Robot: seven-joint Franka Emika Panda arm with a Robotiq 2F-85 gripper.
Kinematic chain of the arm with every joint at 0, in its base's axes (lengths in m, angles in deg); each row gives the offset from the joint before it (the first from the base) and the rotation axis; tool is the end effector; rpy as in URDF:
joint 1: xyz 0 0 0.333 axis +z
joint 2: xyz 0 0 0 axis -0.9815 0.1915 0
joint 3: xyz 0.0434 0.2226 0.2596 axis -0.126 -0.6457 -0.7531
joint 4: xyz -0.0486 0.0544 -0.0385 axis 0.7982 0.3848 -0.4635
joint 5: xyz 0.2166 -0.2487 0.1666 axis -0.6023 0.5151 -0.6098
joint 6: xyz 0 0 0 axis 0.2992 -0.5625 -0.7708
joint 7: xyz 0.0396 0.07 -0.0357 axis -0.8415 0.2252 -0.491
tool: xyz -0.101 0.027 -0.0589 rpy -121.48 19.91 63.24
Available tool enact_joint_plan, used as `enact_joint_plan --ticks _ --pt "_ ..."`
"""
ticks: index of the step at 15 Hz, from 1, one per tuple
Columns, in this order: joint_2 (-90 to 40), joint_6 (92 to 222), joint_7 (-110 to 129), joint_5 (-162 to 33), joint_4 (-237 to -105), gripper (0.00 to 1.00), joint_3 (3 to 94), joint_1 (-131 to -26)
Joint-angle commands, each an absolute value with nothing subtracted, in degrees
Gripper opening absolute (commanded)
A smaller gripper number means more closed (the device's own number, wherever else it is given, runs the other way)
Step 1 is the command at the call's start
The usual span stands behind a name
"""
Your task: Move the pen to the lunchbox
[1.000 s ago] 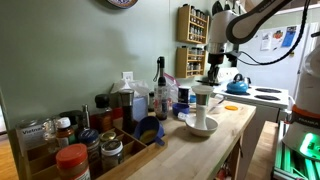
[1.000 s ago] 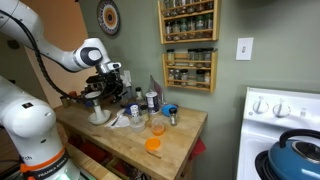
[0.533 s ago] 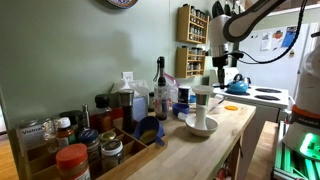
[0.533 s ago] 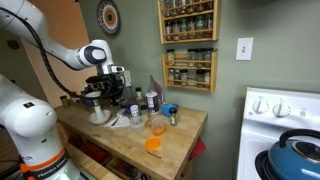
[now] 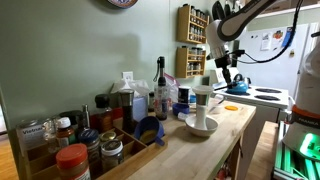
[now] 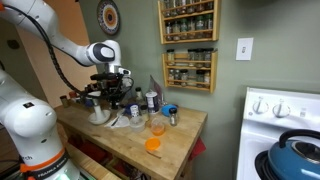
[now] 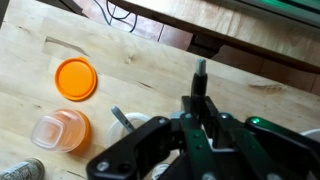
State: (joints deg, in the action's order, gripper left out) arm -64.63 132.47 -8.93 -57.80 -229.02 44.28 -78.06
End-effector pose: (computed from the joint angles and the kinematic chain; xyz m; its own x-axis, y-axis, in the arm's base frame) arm 0.3238 -0.0063 0.3901 0.8920 0.3098 -0.3291 0.3484 -0.9351 0.0641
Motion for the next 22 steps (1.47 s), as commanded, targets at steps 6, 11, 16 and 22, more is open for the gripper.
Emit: enact_joint_plan --ticks 6,11,16,22 --pt "-58.36 125.23 -11.07 -48.07 -227.22 0.03 43.19 -77.43" --pt "-51.71 125.35 -13.45 -41.45 -224.75 0.03 42.63 -76.84" --pt "-46.31 126.87 -12.76 -36.34 -220.53 0.03 42.78 -77.08" --pt "-47.15 127.23 -11.91 -37.28 -221.44 0.03 42.87 -77.03"
